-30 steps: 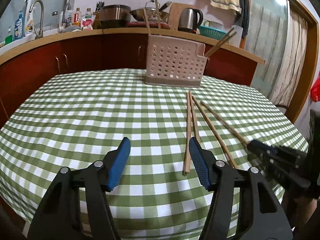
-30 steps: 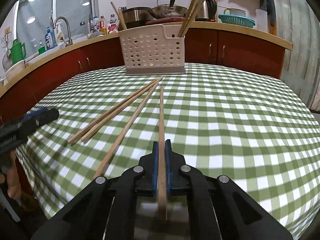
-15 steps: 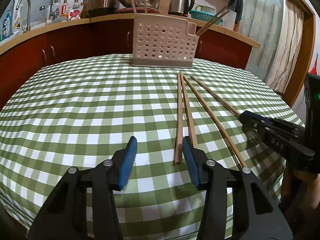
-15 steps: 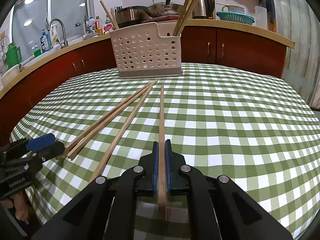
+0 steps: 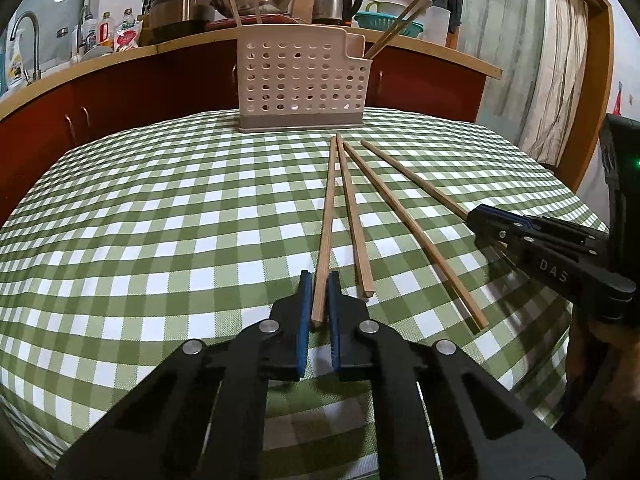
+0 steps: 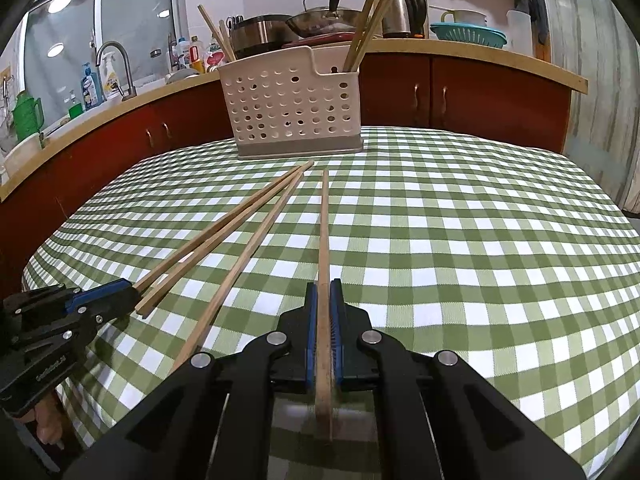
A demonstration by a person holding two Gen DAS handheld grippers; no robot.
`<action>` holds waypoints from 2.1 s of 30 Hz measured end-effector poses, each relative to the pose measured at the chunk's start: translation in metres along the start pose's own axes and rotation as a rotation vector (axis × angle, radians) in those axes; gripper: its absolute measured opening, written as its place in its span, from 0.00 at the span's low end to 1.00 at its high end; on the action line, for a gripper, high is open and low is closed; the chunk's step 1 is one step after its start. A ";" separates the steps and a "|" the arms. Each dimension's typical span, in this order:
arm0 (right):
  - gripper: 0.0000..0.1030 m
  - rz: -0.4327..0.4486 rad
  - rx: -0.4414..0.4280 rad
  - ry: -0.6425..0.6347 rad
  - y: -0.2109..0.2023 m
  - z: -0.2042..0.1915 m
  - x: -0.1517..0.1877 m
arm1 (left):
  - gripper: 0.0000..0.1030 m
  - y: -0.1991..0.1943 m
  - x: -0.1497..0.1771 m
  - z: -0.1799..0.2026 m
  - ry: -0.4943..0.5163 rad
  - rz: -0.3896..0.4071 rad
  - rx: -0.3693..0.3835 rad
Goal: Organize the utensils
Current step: 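Close the right tool on a chopstick while the left tool closes on another, then lift both chopsticks upright and carry both tools over the caddy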
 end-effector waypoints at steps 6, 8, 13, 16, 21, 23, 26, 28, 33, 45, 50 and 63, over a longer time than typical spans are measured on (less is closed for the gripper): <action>0.08 -0.001 0.003 -0.008 -0.008 0.002 0.008 | 0.07 -0.001 -0.001 0.000 0.000 0.004 -0.001; 0.09 -0.007 0.001 -0.015 -0.010 0.002 0.011 | 0.07 -0.002 -0.001 -0.001 -0.001 0.009 -0.003; 0.15 0.001 -0.003 -0.017 -0.020 0.005 0.019 | 0.06 -0.006 0.000 -0.005 -0.007 0.013 -0.009; 0.15 0.001 -0.004 -0.025 -0.022 0.004 0.020 | 0.06 -0.007 0.000 -0.006 -0.005 0.014 -0.014; 0.07 -0.005 -0.007 -0.037 -0.025 -0.001 0.020 | 0.06 -0.013 -0.001 -0.010 -0.007 0.022 -0.019; 0.07 0.011 -0.008 -0.041 -0.029 -0.004 0.018 | 0.06 -0.015 -0.003 -0.012 -0.011 0.029 -0.023; 0.07 0.047 -0.006 -0.049 -0.039 -0.007 0.010 | 0.06 -0.022 -0.008 -0.016 -0.018 0.053 -0.034; 0.07 0.071 -0.004 -0.052 -0.045 -0.009 0.004 | 0.06 -0.026 -0.011 -0.018 -0.018 0.069 -0.041; 0.07 0.140 0.002 -0.069 -0.063 -0.012 -0.017 | 0.06 -0.041 -0.025 -0.024 -0.017 0.120 -0.063; 0.07 0.269 -0.013 -0.076 -0.104 -0.022 -0.059 | 0.06 -0.091 -0.070 -0.039 -0.032 0.262 -0.099; 0.07 0.311 -0.020 -0.075 -0.116 -0.024 -0.072 | 0.06 -0.109 -0.087 -0.041 -0.025 0.308 -0.107; 0.07 0.365 -0.046 -0.075 -0.118 -0.032 -0.106 | 0.06 -0.124 -0.127 -0.049 -0.021 0.360 -0.093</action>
Point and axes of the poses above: each gripper's, at about its wrist camera, not at the fingertips, and y roughly the way its jaws point, z to its right, x to its underside, the point moved 9 cm from there along y, roughly the way its jaws point, and after that the axes turned 5 degrees about y, right-handed, at the moved point
